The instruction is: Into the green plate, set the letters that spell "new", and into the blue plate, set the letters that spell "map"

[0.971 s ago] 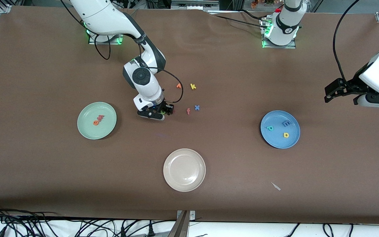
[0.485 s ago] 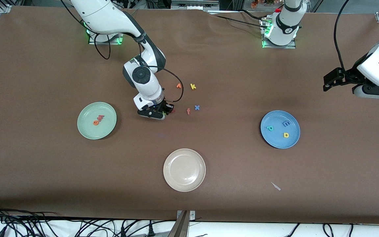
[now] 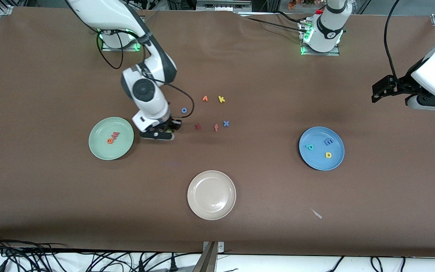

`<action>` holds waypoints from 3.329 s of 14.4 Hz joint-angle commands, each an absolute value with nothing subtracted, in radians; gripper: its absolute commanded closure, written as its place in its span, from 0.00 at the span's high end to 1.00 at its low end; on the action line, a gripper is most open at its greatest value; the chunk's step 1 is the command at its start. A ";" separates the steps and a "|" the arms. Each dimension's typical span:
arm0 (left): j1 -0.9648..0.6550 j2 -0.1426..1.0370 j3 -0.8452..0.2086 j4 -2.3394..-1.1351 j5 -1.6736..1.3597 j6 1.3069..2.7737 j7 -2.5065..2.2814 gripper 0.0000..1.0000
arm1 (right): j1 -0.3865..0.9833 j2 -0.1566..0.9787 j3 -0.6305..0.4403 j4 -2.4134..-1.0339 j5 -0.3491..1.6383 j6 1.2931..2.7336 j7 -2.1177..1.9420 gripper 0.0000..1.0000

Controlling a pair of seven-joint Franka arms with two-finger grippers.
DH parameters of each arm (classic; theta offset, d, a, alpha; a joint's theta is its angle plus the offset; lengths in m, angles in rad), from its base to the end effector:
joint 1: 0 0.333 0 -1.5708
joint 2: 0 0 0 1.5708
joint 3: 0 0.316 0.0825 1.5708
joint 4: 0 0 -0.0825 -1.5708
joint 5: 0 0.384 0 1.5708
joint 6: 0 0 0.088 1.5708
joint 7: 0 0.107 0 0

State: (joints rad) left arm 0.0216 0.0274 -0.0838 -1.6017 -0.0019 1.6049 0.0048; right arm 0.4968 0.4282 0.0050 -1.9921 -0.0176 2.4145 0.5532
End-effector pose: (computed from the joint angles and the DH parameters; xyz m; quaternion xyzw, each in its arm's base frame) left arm 0.5636 -0.0347 0.5976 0.9994 -0.0334 -0.0121 0.0017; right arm 0.5342 0.2929 0.2448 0.9998 -0.0193 -0.0001 0.0056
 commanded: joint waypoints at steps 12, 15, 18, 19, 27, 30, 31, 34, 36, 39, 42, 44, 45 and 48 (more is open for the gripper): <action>0.028 0.021 -0.089 -1.595 -0.028 1.588 0.017 1.00 | 0.232 0.095 -0.052 -2.185 -0.009 2.226 0.083 1.00; 0.028 0.020 -0.089 -1.595 -0.028 1.589 0.017 1.00 | 0.233 0.077 -0.051 -2.029 -0.008 2.049 0.081 1.00; 0.028 0.020 -0.089 -1.595 -0.026 1.588 0.017 1.00 | 0.232 0.080 -0.049 -1.811 -0.005 1.844 0.083 1.00; 0.028 0.021 -0.089 -1.595 -0.026 1.588 0.017 1.00 | 0.232 0.083 -0.048 -1.746 -0.006 1.794 0.083 1.00; 0.026 0.021 -0.089 -1.595 -0.026 1.589 0.017 1.00 | 0.222 0.179 -0.054 -1.548 -0.023 1.669 0.069 1.00; 0.025 0.020 -0.089 -1.595 -0.026 1.588 0.017 1.00 | 0.199 0.178 -0.067 -1.543 -0.015 1.657 0.016 1.00; 0.025 0.020 -0.089 -1.595 -0.026 1.588 0.017 1.00 | 0.196 0.173 -0.072 -1.528 -0.014 1.632 0.012 1.00; 0.025 0.020 -0.089 -1.595 -0.026 1.589 0.017 1.00 | 0.198 0.179 -0.071 -1.491 -0.021 1.621 0.015 1.00; 0.025 0.020 -0.089 -1.595 -0.026 1.588 0.017 1.00 | 0.196 0.179 -0.071 -1.491 -0.018 1.631 0.018 1.00; 0.021 0.020 -0.089 -1.595 -0.025 1.588 0.017 1.00 | 0.202 0.181 -0.071 -1.493 -0.023 1.631 0.023 1.00; 0.021 0.020 -0.089 -1.595 -0.025 1.588 0.017 1.00 | 0.204 0.181 -0.071 -1.496 -0.023 1.632 0.025 1.00; 0.020 0.020 -0.089 -1.595 -0.025 1.588 0.017 1.00 | 0.204 0.181 -0.071 -1.494 -0.021 1.634 0.025 1.00; 0.020 0.020 -0.089 -1.595 -0.025 1.588 0.017 1.00 | 0.204 0.181 -0.071 -1.496 -0.021 1.632 0.025 1.00; 0.020 0.020 -0.089 -1.595 -0.025 1.588 0.015 1.00 | 0.203 0.181 -0.071 -1.496 -0.020 1.631 0.025 1.00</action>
State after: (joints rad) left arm 0.0199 0.0274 -0.0907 -1.6017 -0.0019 1.6039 0.0049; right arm 0.2016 0.1742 -0.0713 -1.5167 -0.0174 1.6506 0.0272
